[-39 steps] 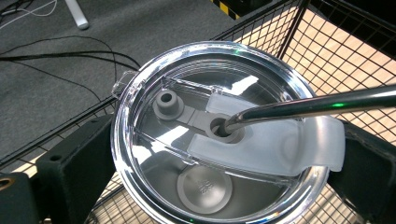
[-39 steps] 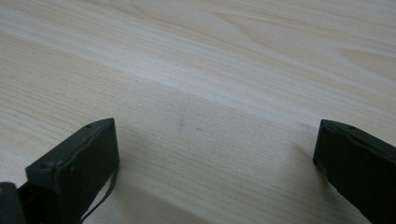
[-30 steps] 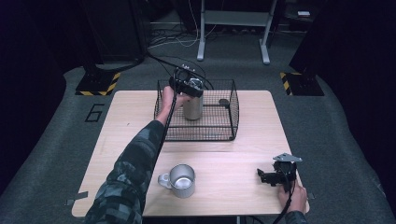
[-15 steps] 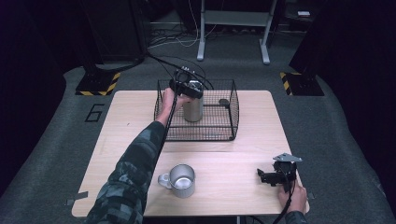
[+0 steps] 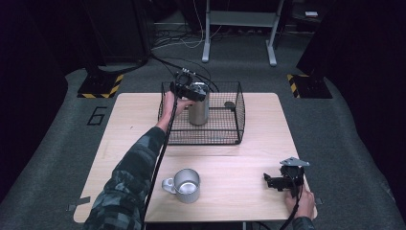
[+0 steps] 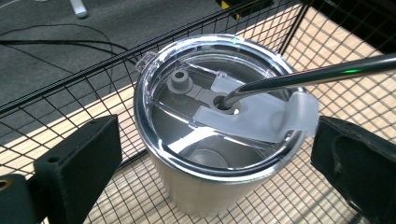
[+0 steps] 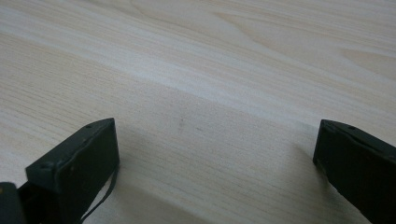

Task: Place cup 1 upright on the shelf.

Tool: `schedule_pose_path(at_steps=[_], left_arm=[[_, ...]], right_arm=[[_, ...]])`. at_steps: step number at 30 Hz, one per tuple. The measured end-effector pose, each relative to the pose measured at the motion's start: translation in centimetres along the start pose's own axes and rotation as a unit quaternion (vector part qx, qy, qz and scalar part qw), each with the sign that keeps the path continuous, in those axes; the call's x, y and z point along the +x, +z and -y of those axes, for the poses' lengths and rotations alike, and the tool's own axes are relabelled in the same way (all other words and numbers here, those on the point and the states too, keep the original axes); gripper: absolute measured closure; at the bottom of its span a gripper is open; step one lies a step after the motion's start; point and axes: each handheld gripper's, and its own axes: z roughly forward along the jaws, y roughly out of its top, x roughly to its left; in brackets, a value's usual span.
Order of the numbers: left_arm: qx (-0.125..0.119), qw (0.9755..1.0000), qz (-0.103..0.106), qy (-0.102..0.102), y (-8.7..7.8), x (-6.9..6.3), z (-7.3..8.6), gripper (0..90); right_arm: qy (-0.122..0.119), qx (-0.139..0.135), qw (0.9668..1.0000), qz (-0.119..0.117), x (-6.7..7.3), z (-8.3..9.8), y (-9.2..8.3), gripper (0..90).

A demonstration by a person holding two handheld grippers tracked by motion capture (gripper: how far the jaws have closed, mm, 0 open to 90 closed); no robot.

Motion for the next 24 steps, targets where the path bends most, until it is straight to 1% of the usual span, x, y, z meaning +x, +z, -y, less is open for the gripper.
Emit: schedule_pose_path(at_steps=[2, 3, 5, 7, 10, 11, 12, 14, 15, 17, 21, 24], left_arm=[[-0.004, 1.0000, 0.001, 0.003, -0.5, 0.0, 0.0, 2.4], [-0.007, 1.0000, -0.001, 0.005, -0.8, 0.0, 0.0, 3.1], [-0.011, 0.9999, 0.006, 0.003, -1.3, -0.1, 0.0, 3.5], [-0.016, 0.9997, 0.015, 0.006, -1.9, -0.2, 0.0, 3.4], [-0.022, 0.9994, 0.024, 0.006, -2.8, -0.6, 0.0, 3.1], [-0.022, 0.9994, 0.025, 0.012, -3.2, -0.7, 0.0, 3.1], [-0.022, 0.9992, 0.025, 0.021, -3.6, -1.0, 0.1, 3.2], [-0.024, 0.9989, 0.030, 0.025, -4.4, -1.4, 0.4, 3.1], [-0.022, 0.9988, 0.029, 0.032, -4.8, -1.6, 0.5, 3.0], [-0.025, 0.9987, 0.029, 0.035, -5.4, -1.9, 0.7, 2.7], [-0.024, 0.9981, 0.032, 0.046, -7.0, -2.3, 1.3, 2.6], [-0.029, 0.9976, 0.032, 0.054, -8.1, -2.7, 2.0, 2.4]], right_arm=[[0.000, 0.001, 1.0000, 0.000, 0.0, 0.0, 0.0, 0.0], [0.000, 0.000, 1.0000, 0.000, 0.0, 0.0, 0.0, 0.0], [0.000, 0.000, 1.0000, 0.000, 0.0, 0.0, 0.0, 0.0], [0.000, 0.000, 1.0000, 0.000, 0.0, 0.0, 0.0, 0.0], [0.000, 0.000, 1.0000, 0.000, 0.0, 0.0, 0.0, 0.0], [0.000, 0.000, 1.0000, 0.000, 0.0, 0.0, 0.0, 0.0], [0.000, 0.000, 1.0000, 0.000, 0.0, 0.0, 0.0, 0.0], [0.001, 0.000, 1.0000, 0.000, 0.0, 0.0, 0.0, 0.0], [0.000, 0.000, 1.0000, 0.000, 0.0, 0.0, 0.0, 0.0], [0.000, 0.000, 1.0000, 0.000, 0.0, 0.0, 0.0, 0.0], [0.000, 0.000, 1.0000, 0.000, 0.0, 0.0, 0.0, 0.0], [0.000, 0.000, 1.0000, 0.000, 0.0, 0.0, 0.0, 0.0]])
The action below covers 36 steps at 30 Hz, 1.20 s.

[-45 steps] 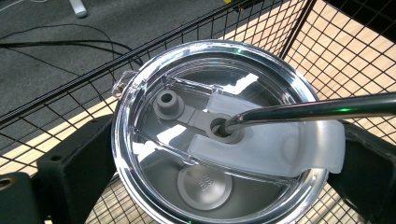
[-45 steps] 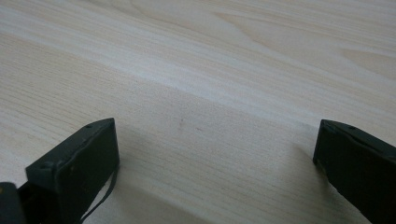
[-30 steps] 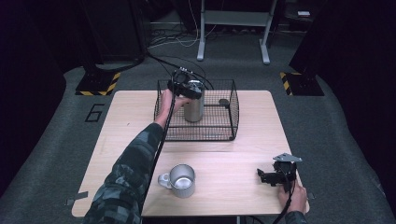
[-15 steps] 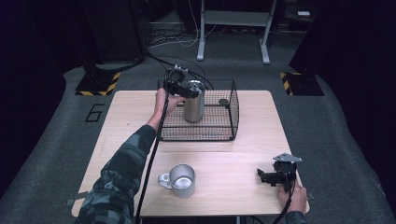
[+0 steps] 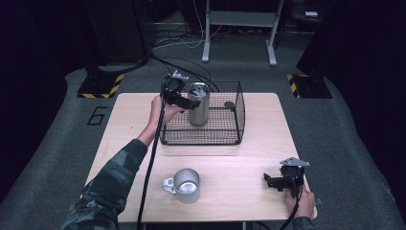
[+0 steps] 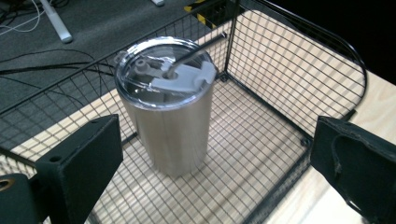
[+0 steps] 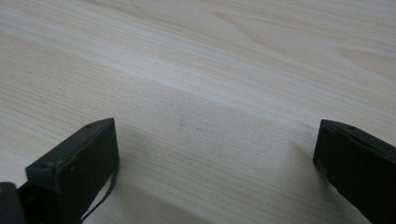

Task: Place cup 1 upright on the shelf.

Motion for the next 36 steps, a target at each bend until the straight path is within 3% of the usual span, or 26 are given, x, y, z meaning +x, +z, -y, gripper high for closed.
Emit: schedule_pose_path(at_steps=[11, 24, 36], left_arm=[[0.005, 0.9995, 0.005, 0.032, -2.8, -1.5, 2.4, 1.6], [0.005, 0.9989, 0.005, 0.047, -4.9, -2.8, 6.4, 0.7], [0.000, 0.9990, 0.007, 0.045, -6.5, -4.2, 9.8, 0.1]], right_arm=[[0.000, 0.000, 1.0000, 0.000, 0.0, 0.0, 0.0, 0.0], [0.000, 0.000, 1.0000, 0.000, 0.0, 0.0, 0.0, 0.0], [0.000, 0.000, 1.0000, 0.000, 0.0, 0.0, 0.0, 0.0]])
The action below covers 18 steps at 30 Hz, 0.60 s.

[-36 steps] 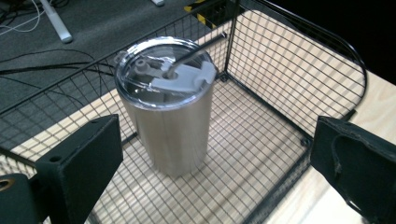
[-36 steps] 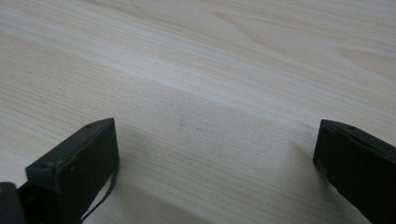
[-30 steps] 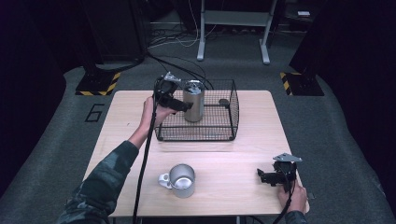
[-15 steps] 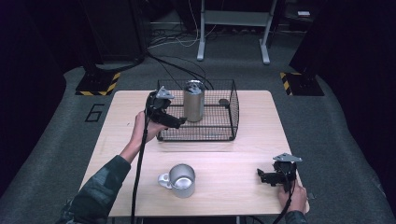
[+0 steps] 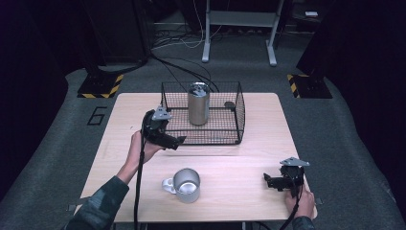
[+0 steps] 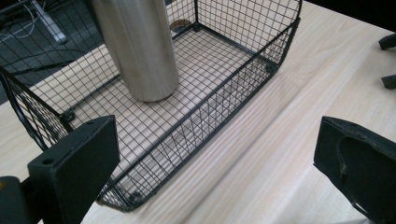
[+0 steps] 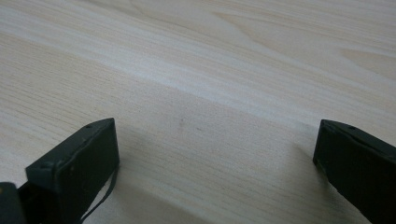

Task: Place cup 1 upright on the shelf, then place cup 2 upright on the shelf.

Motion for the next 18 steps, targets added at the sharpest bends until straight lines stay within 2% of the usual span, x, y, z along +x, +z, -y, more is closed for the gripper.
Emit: schedule_pose_path(at_steps=[6, 10, 15, 18], left_arm=[[-0.005, 1.0000, 0.003, 0.000, -1.1, -0.9, 1.1, 0.1], [-0.003, 0.9999, 0.004, 0.010, -1.6, -1.6, 1.7, 0.1], [0.002, 0.9999, 0.010, 0.013, -2.0, -2.7, 2.4, 0.1], [0.005, 0.9997, 0.021, 0.011, -2.1, -3.4, 3.0, 0.1]], right_arm=[[0.000, 0.000, 1.0000, 0.000, 0.0, 0.0, 0.0, 0.0], [0.000, 0.000, 1.0000, 0.000, 0.0, 0.0, 0.0, 0.0], [0.000, 0.000, 1.0000, 0.000, 0.0, 0.0, 0.0, 0.0], [0.000, 0.000, 1.0000, 0.000, 0.0, 0.0, 0.0, 0.0]])
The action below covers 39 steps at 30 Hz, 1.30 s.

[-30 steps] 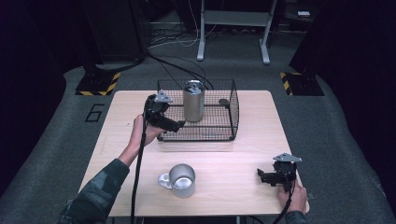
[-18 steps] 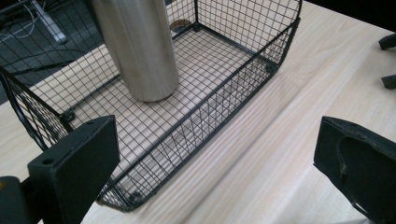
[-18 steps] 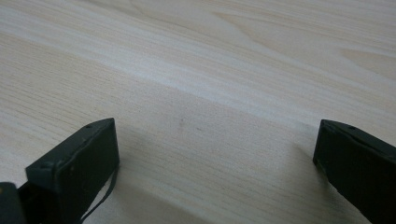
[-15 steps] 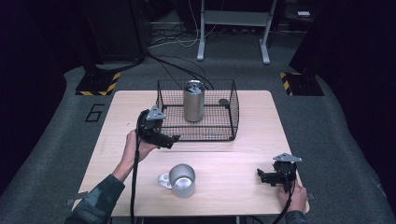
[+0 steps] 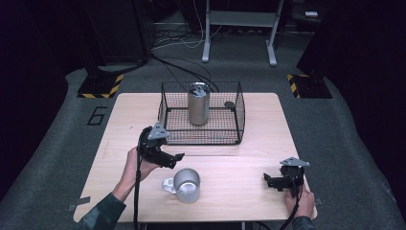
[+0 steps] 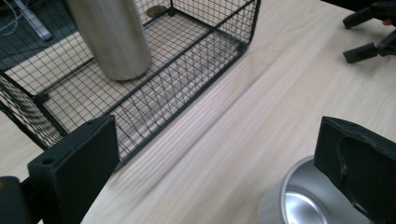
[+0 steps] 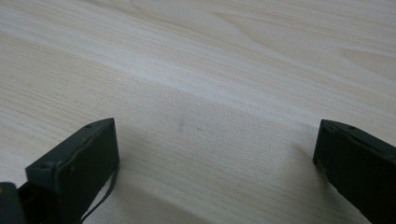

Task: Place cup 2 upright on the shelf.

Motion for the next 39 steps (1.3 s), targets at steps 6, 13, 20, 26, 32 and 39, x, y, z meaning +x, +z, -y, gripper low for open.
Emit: schedule_pose_path(at_steps=[6, 13, 20, 26, 32, 39], left_arm=[[0.004, 0.9999, 0.014, 0.007, -0.3, -1.5, 0.7, 0.1], [0.006, 0.9989, 0.045, 0.009, -0.2, -3.1, 1.6, 0.0], [0.022, 0.9974, 0.064, 0.026, 0.4, -4.8, 2.4, 0.0], [0.036, 0.9962, 0.075, 0.028, 1.3, -5.7, 3.4, 0.0], [0.042, 0.9958, 0.073, 0.036, 1.8, -6.4, 3.8, 0.0], [0.054, 0.9946, 0.075, 0.045, 2.6, -7.1, 4.3, 0.0]], right_arm=[[0.000, 0.000, 1.0000, 0.000, 0.0, 0.0, 0.0, 0.0], [0.000, 0.000, 1.0000, 0.000, 0.0, 0.0, 0.0, 0.0], [0.000, 0.000, 1.0000, 0.000, 0.0, 0.0, 0.0, 0.0], [0.000, 0.000, 1.0000, 0.000, 0.0, 0.0, 0.0, 0.0], [0.000, 0.000, 1.0000, 0.000, 0.0, 0.0, 0.0, 0.0], [0.000, 0.000, 1.0000, 0.000, 0.0, 0.0, 0.0, 0.0]])
